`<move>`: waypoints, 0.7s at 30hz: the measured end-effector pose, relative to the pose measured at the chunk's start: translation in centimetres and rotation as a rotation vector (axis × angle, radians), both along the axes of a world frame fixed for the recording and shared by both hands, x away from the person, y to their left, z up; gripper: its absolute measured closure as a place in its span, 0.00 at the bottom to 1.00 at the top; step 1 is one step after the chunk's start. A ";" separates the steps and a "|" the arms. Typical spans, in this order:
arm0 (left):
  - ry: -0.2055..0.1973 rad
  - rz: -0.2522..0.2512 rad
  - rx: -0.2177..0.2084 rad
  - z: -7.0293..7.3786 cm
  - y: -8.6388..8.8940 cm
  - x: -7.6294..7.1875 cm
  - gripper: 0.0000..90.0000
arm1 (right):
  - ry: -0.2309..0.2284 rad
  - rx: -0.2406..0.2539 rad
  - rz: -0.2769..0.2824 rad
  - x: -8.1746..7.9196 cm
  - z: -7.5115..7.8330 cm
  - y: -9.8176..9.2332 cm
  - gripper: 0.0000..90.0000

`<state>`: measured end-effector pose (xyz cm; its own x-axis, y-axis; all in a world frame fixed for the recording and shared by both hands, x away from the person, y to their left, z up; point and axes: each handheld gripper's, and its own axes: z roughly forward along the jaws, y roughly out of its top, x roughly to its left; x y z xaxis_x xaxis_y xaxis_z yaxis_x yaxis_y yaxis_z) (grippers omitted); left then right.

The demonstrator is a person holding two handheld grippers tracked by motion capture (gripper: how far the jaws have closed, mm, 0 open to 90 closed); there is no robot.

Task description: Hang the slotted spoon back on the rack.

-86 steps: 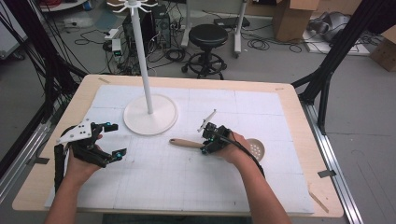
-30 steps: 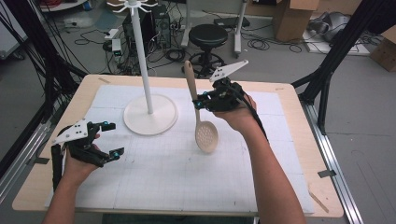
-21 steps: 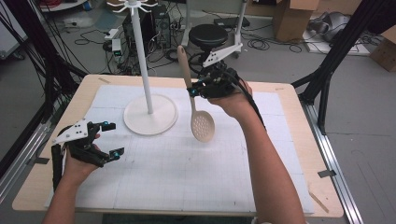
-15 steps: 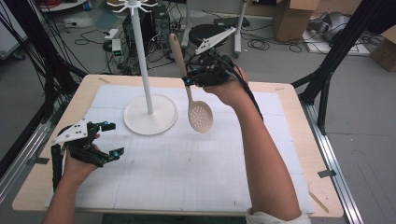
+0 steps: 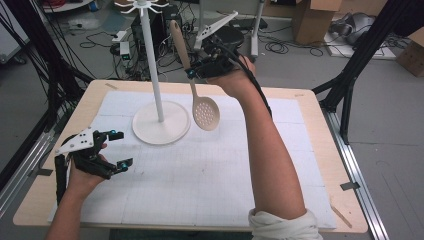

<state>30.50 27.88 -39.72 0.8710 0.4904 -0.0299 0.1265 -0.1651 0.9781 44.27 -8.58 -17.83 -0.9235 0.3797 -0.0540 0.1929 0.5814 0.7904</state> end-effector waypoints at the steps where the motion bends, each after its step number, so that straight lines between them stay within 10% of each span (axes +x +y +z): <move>1: 0.000 0.000 0.000 0.0 0.0 0.0 0.02 | 0.000 0.000 0.000 0.0 0.0 0.0 0.84; 21: -0.004 -0.003 -0.013 0.1 0.1 -0.1 0.02 | 0.007 -0.038 -0.025 2.1 2.0 2.2 0.84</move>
<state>30.44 28.01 -39.62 0.8727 0.4871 -0.0329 0.1223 -0.1529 0.9806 46.38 -6.33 -15.82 -0.9141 0.4006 -0.0625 0.2129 0.6055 0.7668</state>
